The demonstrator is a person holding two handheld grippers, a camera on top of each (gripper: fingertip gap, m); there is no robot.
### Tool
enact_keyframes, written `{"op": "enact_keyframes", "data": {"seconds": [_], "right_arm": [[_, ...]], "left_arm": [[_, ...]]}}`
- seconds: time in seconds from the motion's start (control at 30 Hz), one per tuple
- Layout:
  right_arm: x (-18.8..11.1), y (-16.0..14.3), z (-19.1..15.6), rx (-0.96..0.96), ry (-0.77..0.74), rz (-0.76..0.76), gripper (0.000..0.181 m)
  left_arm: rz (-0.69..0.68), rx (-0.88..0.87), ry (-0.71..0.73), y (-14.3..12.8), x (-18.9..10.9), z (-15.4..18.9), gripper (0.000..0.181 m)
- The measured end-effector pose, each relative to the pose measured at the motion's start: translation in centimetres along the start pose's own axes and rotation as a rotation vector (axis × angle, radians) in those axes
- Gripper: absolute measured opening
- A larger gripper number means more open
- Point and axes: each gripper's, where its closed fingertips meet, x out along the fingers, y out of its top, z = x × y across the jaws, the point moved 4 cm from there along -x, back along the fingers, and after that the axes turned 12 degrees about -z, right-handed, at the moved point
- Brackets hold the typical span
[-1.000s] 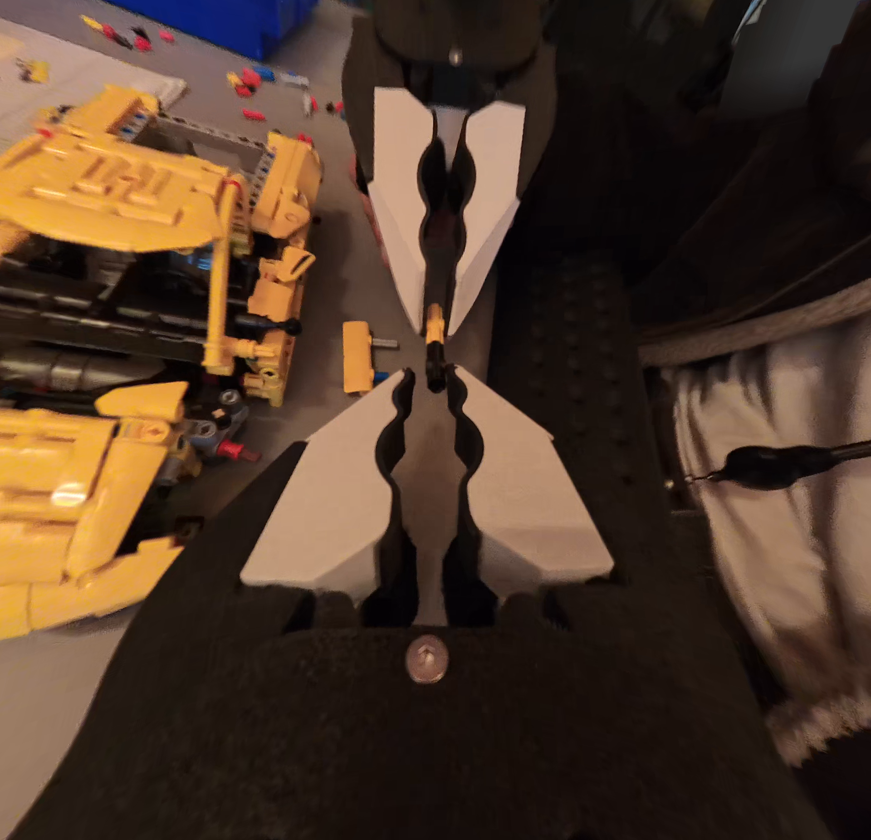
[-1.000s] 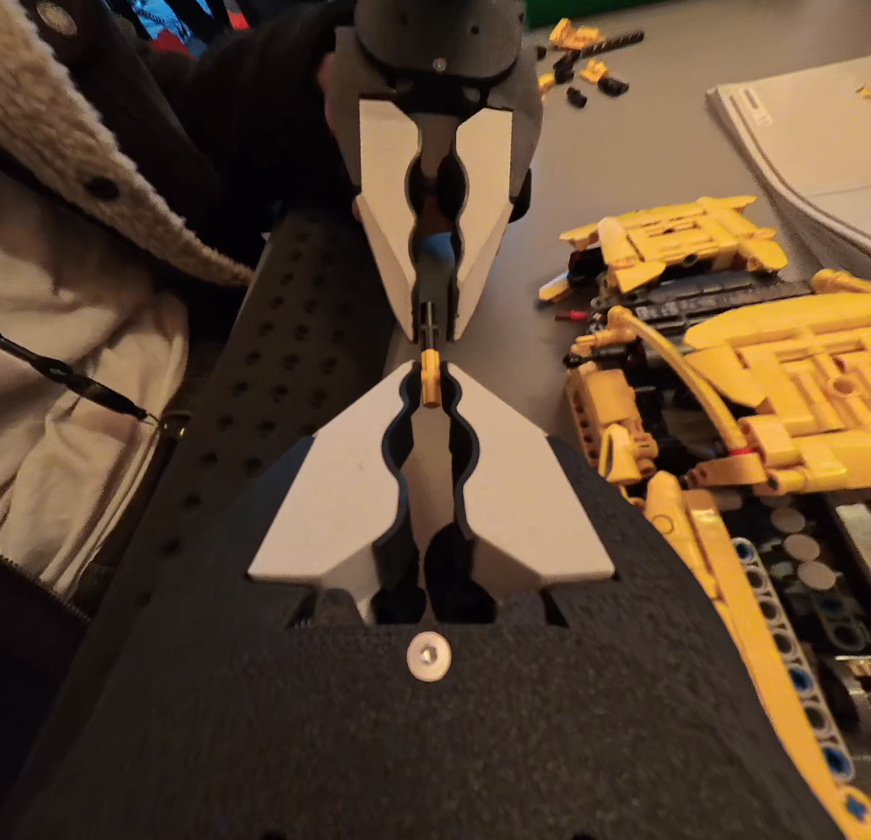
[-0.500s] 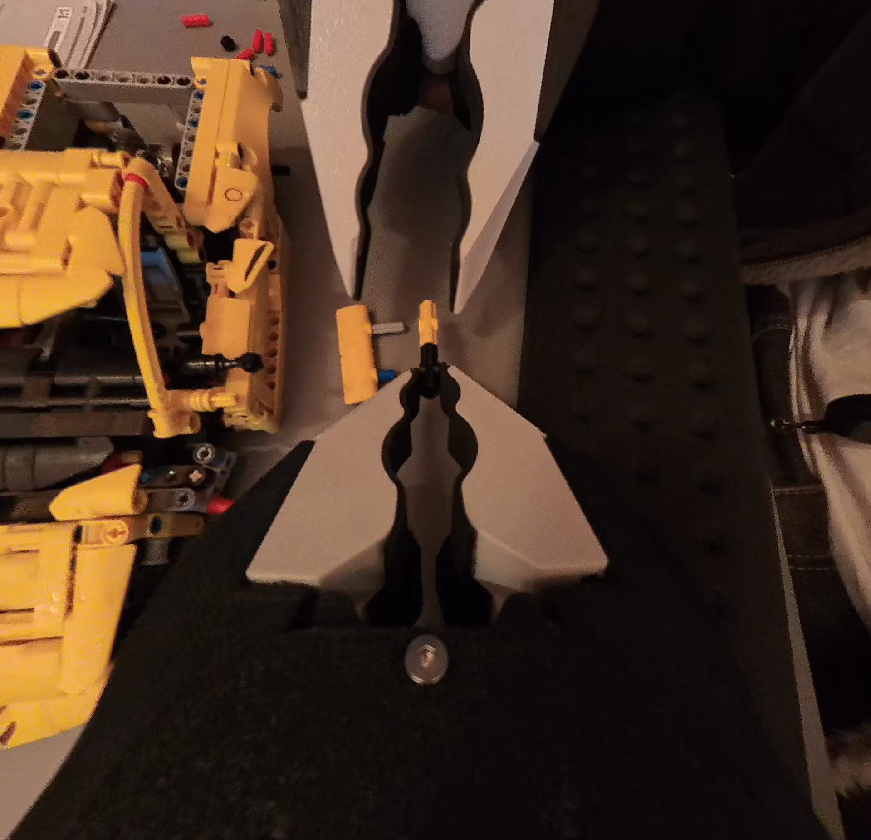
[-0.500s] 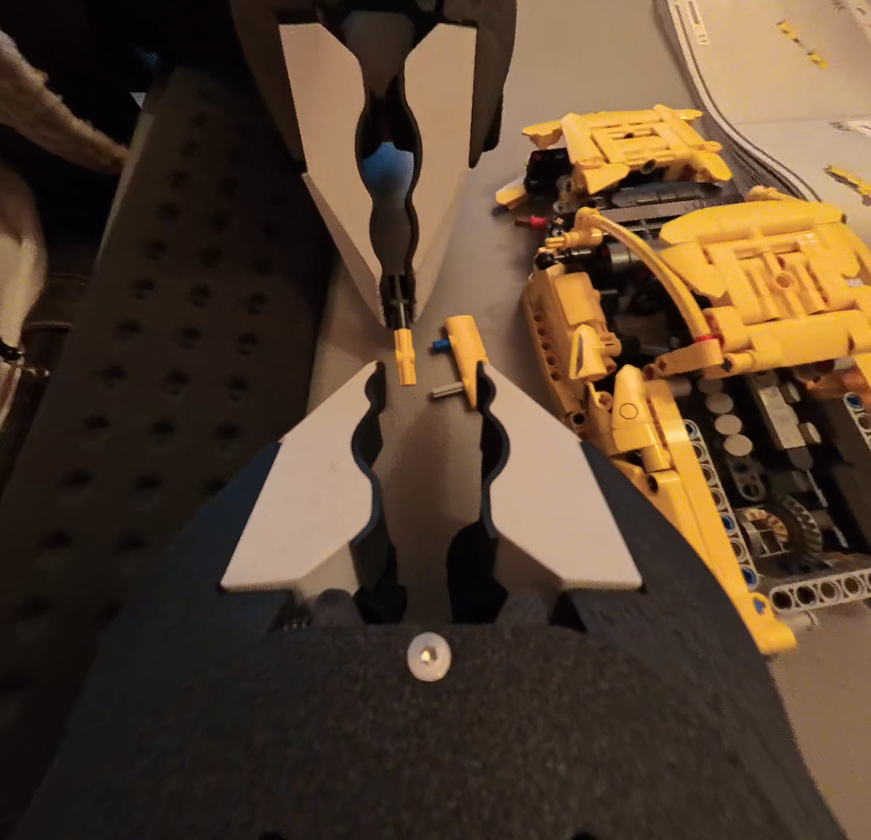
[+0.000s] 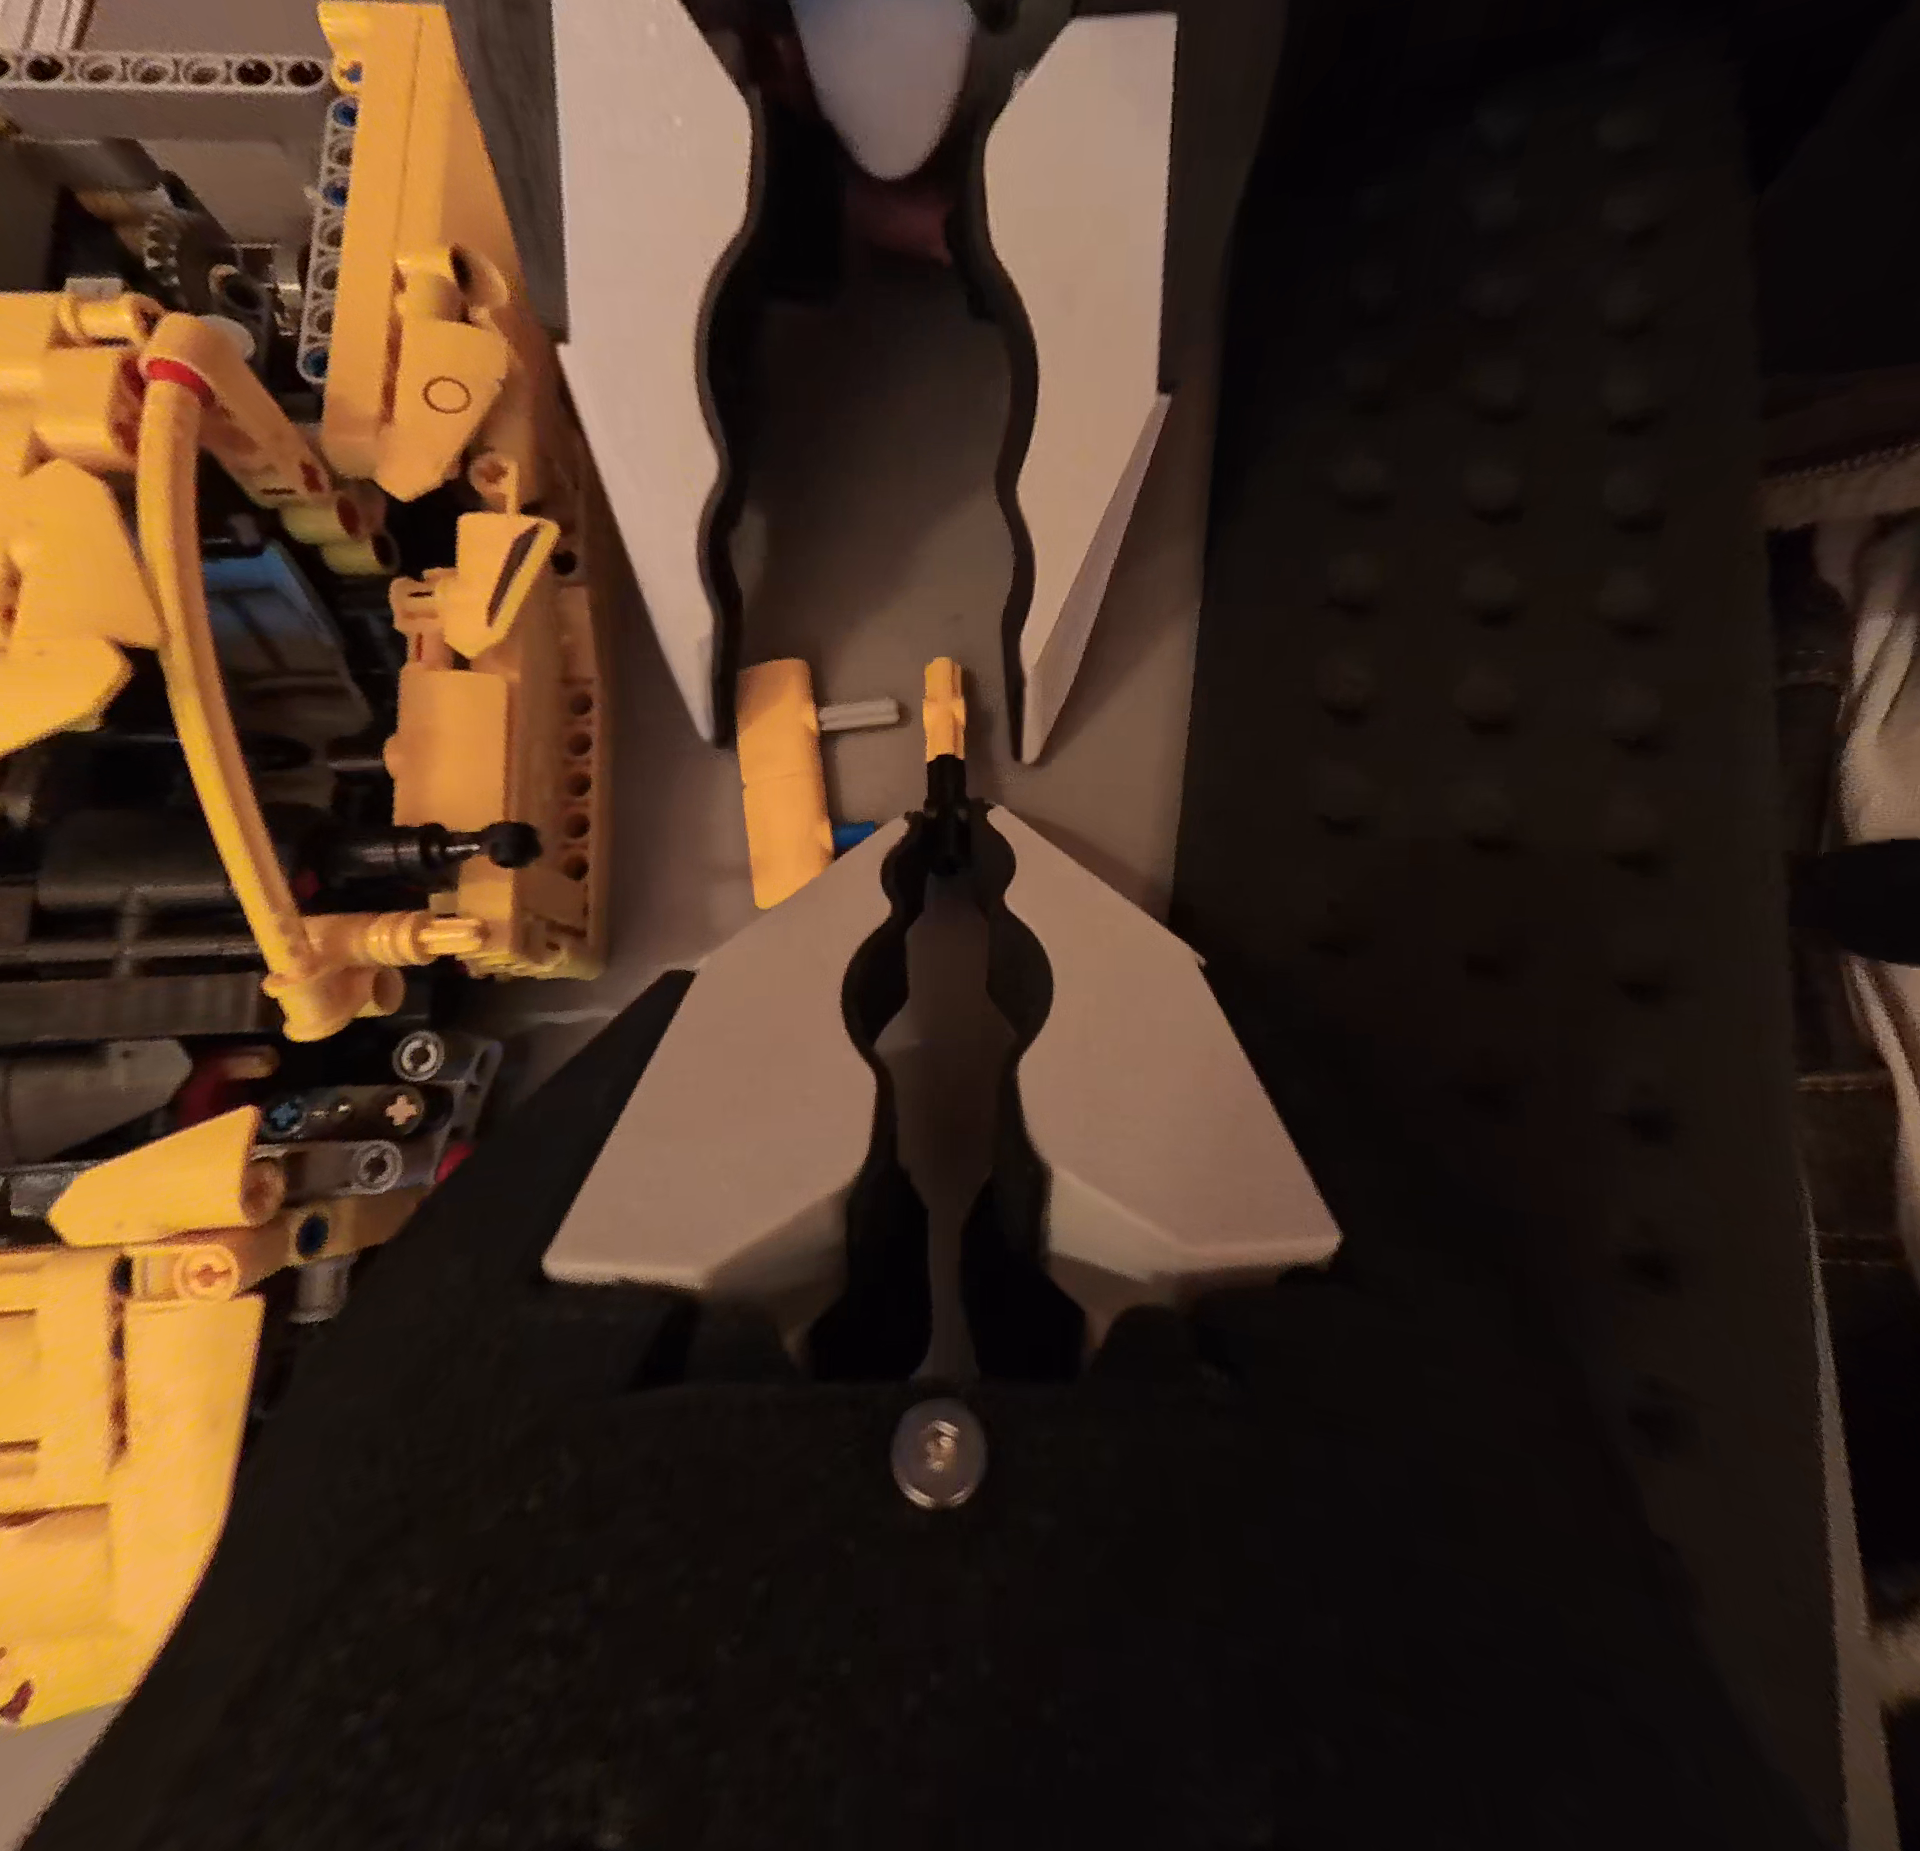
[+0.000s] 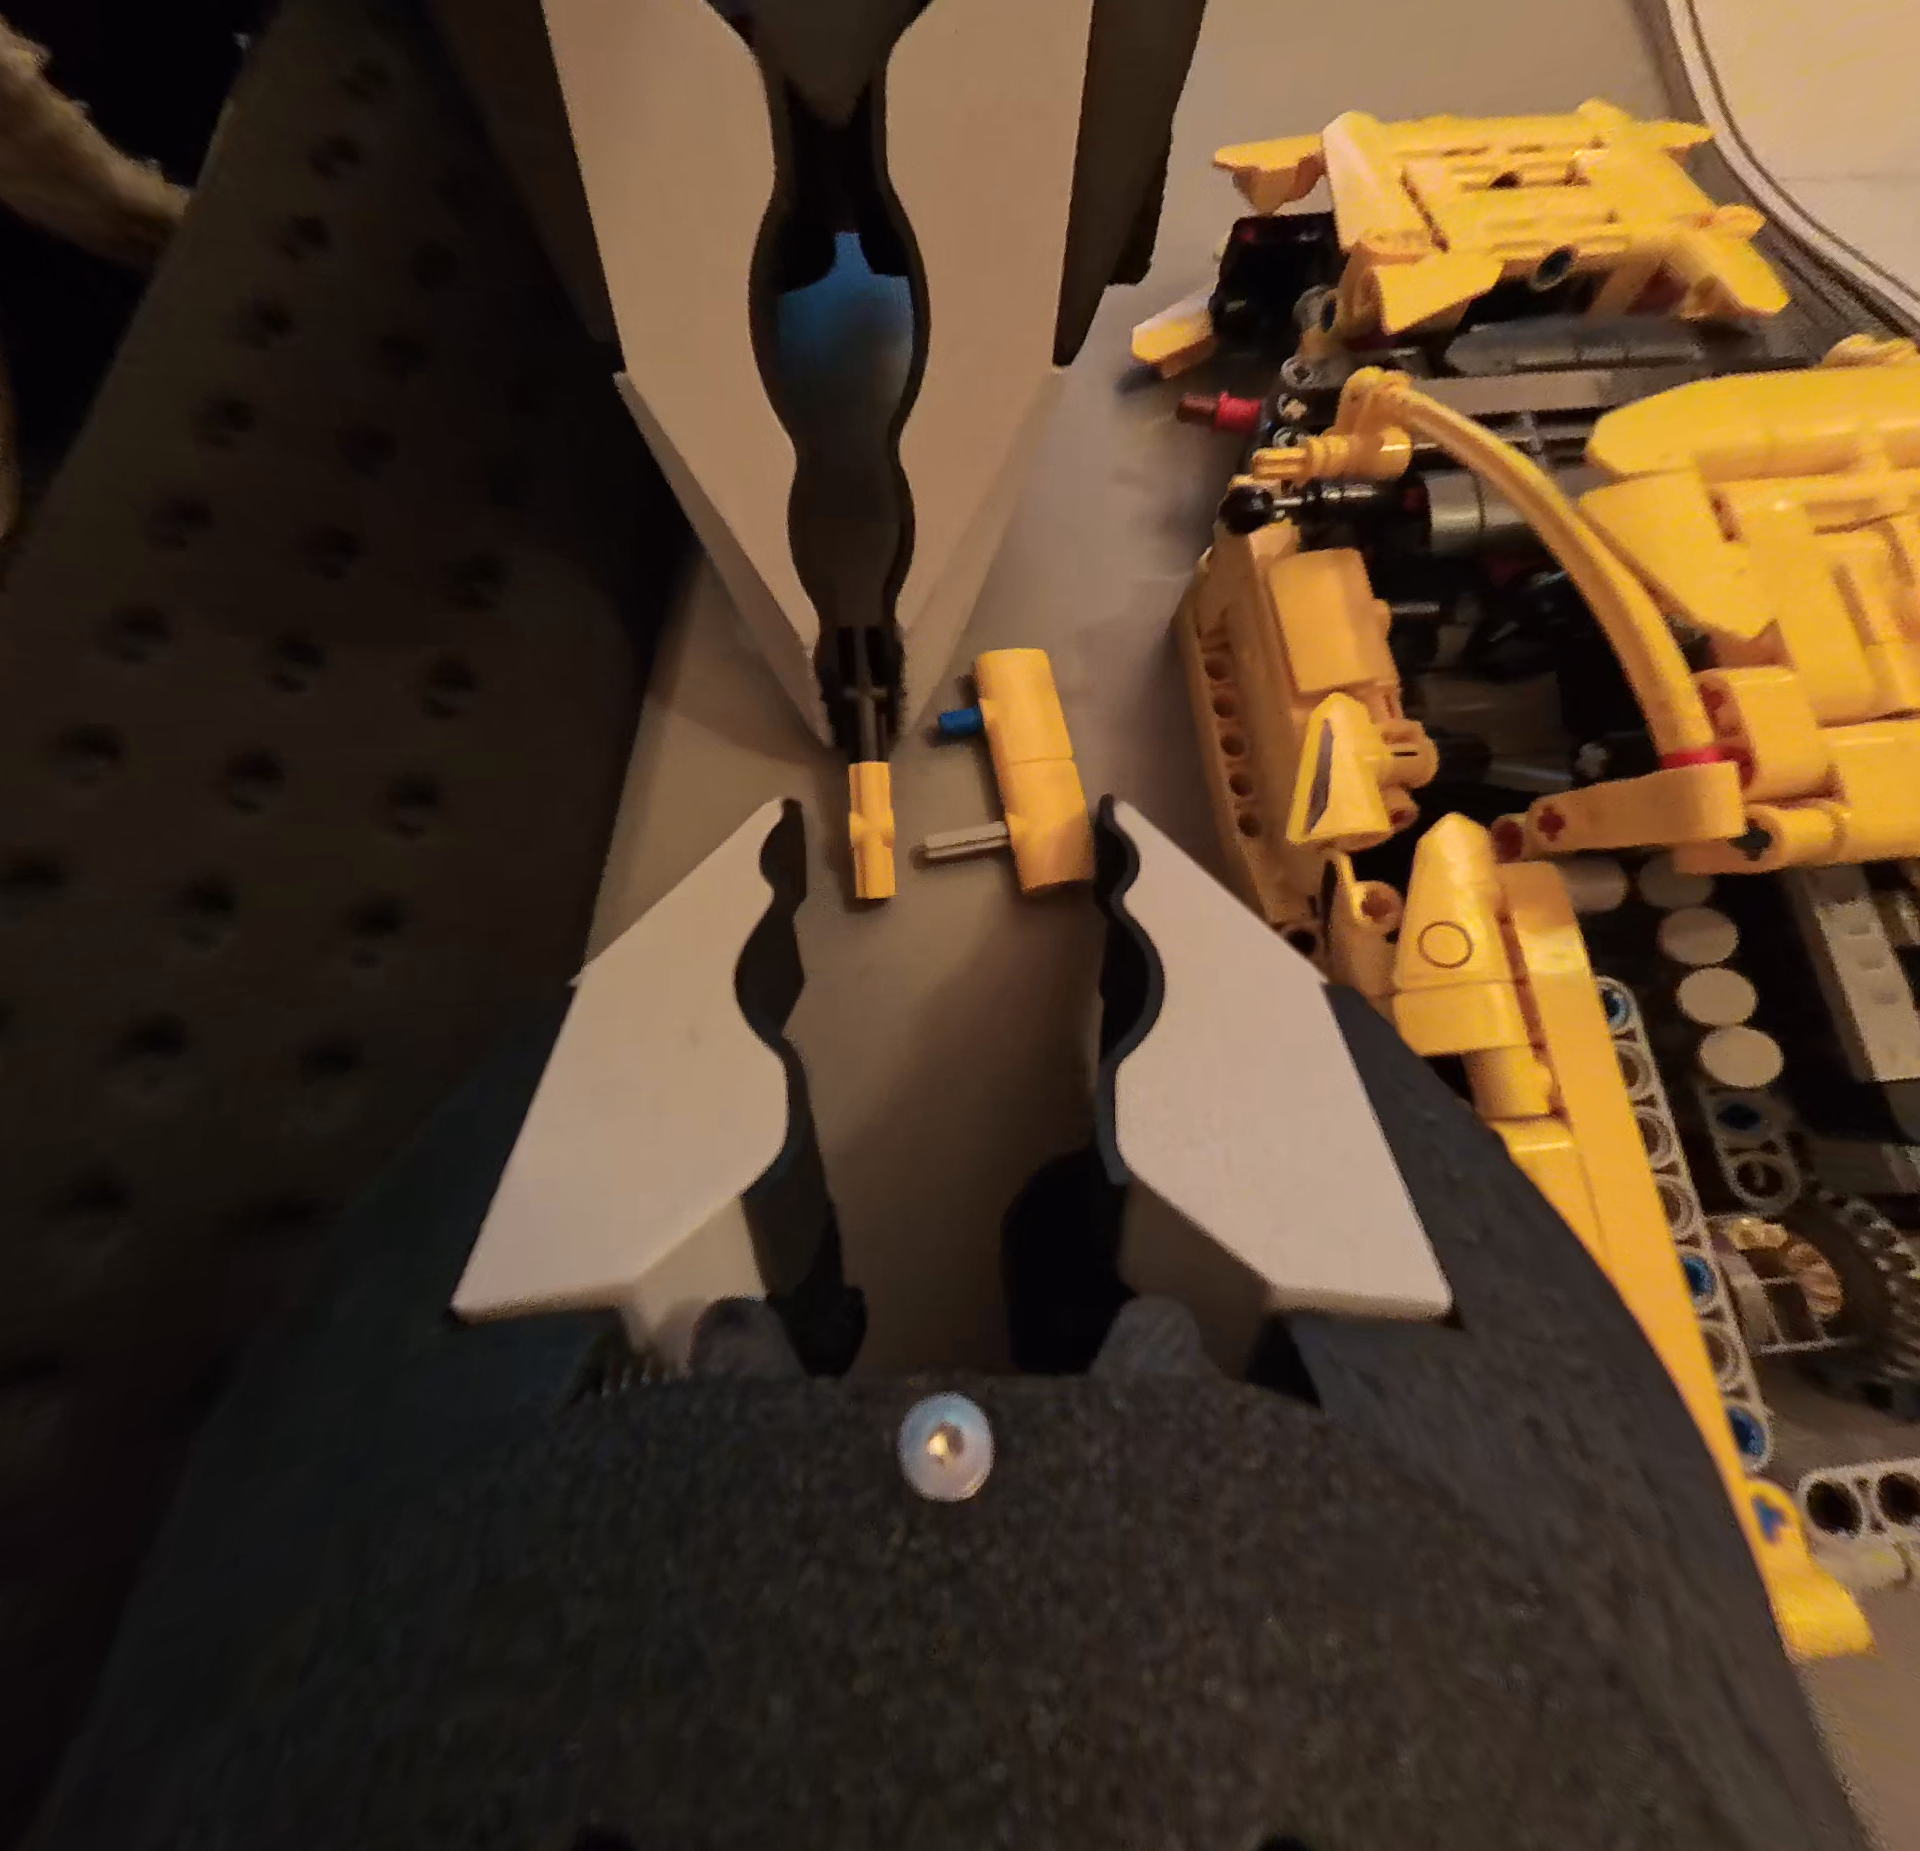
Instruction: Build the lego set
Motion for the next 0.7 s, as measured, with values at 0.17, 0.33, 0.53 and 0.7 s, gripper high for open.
{"op": "enact_keyframes", "data": {"seconds": [0.17,0.33,0.53,0.7], "right_arm": [[-0.08,-0.10,0.28,0.023,-0.006,0.001,0.047],[-0.08,-0.09,0.45,0.030,-0.024,0.001,0.041],[-0.07,-0.09,0.49,0.031,-0.029,0.001,0.041],[-0.08,-0.09,0.51,0.031,-0.035,0.001,0.039]], "left_arm": [[-0.009,-0.009,0.008,0.08,0.25,-0.09,0.007],[-0.008,-0.016,0.022,-0.08,0.17,-0.35,0.008],[0.006,-0.027,0.017,-0.21,0.12,-0.36,0.008],[0.034,-0.065,-0.012,-0.59,-0.23,-0.27,0.021]]}}
